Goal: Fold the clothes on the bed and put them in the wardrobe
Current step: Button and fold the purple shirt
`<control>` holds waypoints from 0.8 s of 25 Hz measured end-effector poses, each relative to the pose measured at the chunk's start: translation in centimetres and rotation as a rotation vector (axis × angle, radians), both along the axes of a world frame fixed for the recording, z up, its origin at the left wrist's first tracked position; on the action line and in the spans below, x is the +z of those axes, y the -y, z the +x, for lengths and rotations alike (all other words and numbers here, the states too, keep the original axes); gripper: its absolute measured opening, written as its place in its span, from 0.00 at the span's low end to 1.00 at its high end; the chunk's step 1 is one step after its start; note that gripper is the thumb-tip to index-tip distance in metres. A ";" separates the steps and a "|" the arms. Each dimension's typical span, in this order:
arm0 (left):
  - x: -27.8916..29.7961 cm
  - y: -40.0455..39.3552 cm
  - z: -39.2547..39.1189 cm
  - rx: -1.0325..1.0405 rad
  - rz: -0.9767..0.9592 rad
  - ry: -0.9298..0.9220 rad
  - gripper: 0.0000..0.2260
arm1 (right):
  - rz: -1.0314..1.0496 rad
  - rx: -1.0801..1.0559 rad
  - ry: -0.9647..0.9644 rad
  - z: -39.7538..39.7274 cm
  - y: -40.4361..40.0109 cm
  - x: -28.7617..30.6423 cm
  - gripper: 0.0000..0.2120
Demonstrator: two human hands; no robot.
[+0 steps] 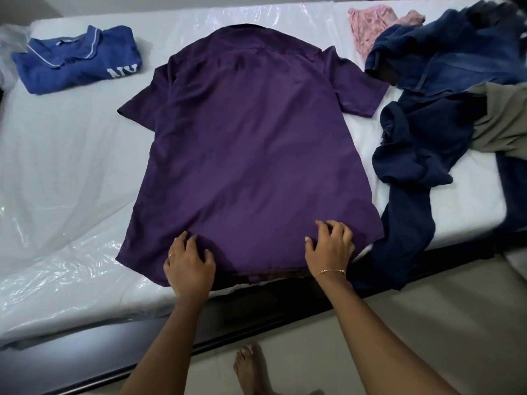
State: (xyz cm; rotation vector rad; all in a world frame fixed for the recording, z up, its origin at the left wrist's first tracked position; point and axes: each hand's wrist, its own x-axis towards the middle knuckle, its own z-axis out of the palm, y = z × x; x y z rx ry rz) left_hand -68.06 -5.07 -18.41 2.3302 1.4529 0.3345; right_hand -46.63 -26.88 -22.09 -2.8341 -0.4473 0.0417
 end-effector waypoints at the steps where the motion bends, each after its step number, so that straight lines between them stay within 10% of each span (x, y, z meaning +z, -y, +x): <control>1: 0.2 -0.1 0.1 0.041 0.000 -0.029 0.18 | 0.007 -0.012 0.002 0.0 -0.3 -0.2 0.27; 20: 3.3 -4.1 29.4 -0.474 0.044 0.206 0.11 | 0.337 -0.226 -0.179 26.1 -11.5 -0.4 0.25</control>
